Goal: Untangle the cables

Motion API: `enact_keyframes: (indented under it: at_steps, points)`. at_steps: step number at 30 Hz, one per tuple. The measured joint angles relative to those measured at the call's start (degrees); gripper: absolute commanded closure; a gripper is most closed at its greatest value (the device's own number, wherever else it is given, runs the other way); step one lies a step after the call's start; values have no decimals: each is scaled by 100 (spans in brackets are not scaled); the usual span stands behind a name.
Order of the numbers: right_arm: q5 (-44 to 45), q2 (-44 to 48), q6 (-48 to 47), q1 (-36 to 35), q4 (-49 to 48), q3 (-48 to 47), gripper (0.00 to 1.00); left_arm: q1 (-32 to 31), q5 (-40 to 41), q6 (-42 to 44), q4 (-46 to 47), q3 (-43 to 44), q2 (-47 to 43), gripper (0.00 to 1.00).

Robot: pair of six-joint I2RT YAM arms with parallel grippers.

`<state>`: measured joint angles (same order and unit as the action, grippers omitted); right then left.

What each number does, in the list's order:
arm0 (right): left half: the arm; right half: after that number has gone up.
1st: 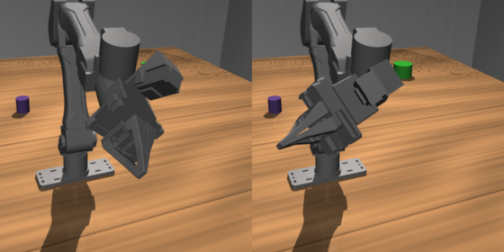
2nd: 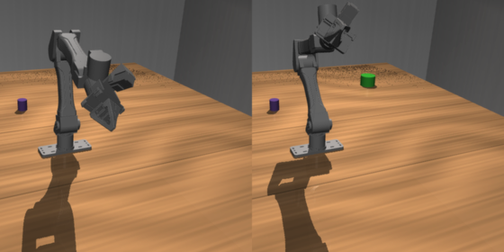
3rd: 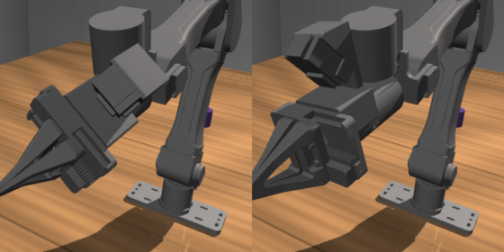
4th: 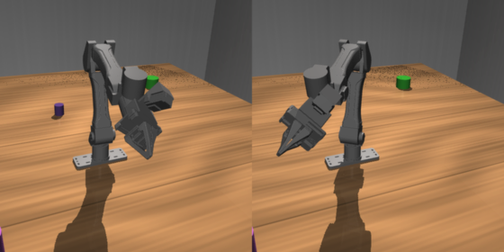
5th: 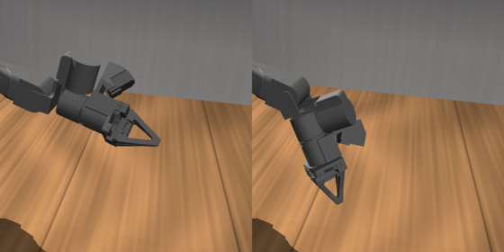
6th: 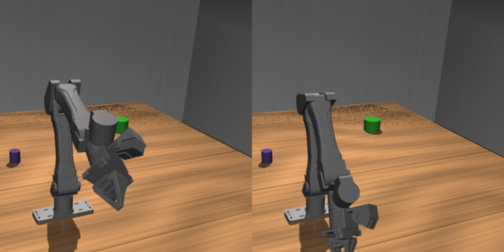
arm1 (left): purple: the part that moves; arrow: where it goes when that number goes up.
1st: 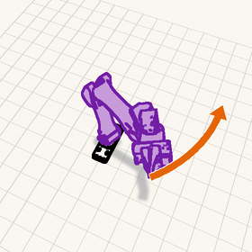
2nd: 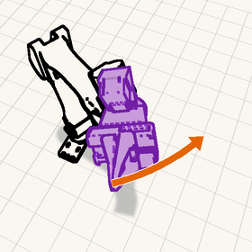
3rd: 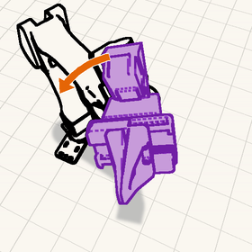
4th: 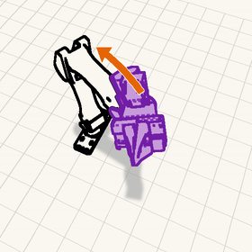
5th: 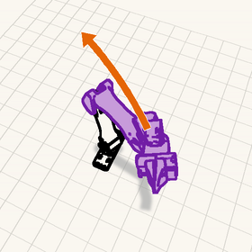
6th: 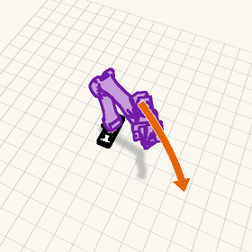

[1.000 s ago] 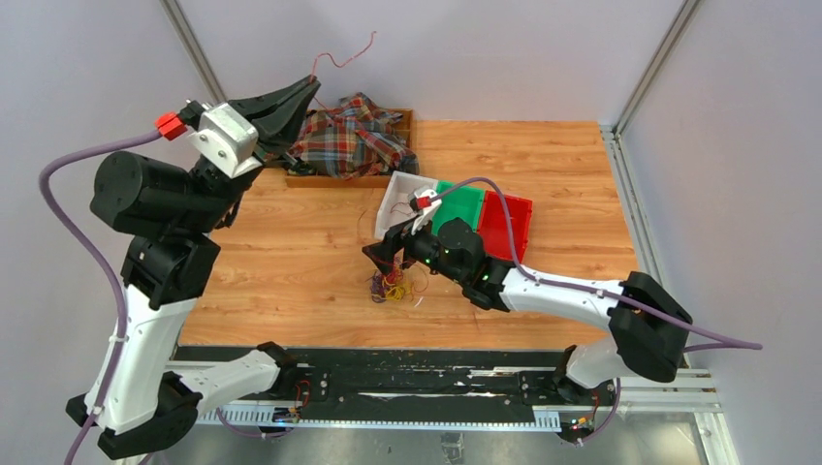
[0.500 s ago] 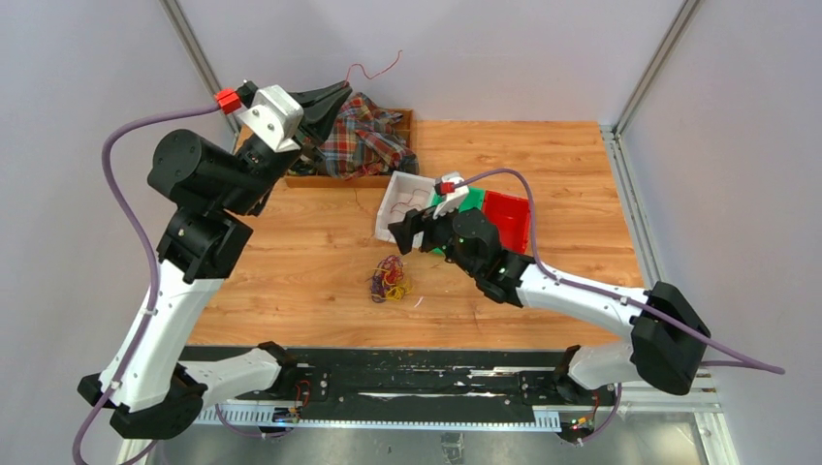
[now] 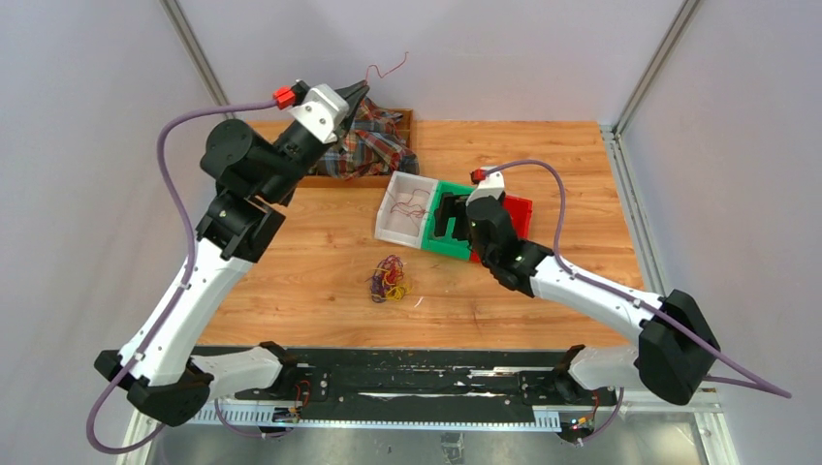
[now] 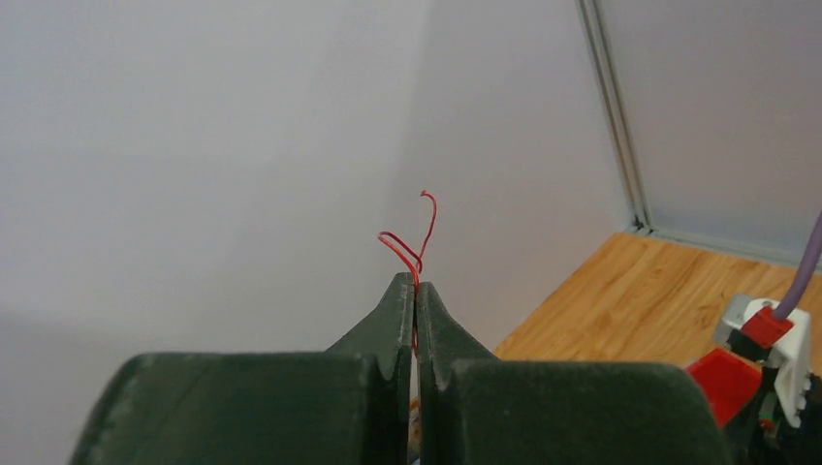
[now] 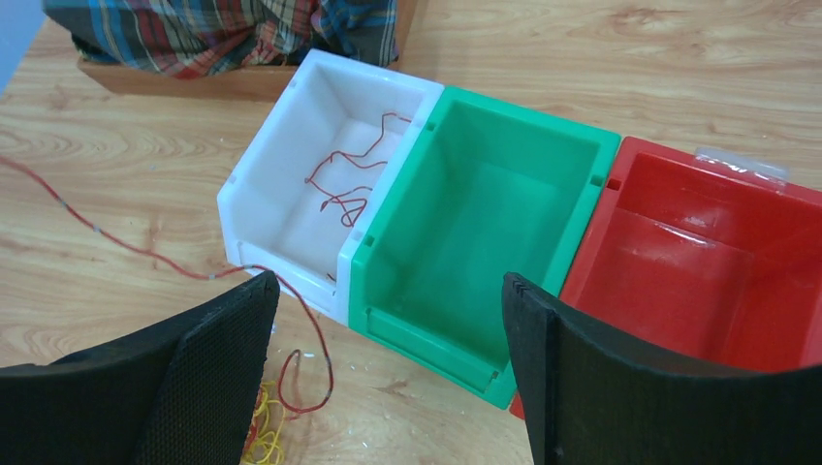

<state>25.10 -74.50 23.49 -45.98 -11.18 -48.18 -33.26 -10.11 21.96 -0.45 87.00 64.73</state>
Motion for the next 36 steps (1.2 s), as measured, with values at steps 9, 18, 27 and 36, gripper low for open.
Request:
enact_keyframes:
  at_steps: [9,18,27,36]
  points:
    - [-72,240,76,219,7,122,18,0,308,291,249,-66,535,100]
    - [-260,310,136,330,-2,413,18,0,581,415,402,-22,748,100]
    - [-319,509,245,422,-13,612,18,0,643,708,632,-22,968,100]
    - [-326,841,334,527,-42,918,18,0,728,918,732,304,1576,99]
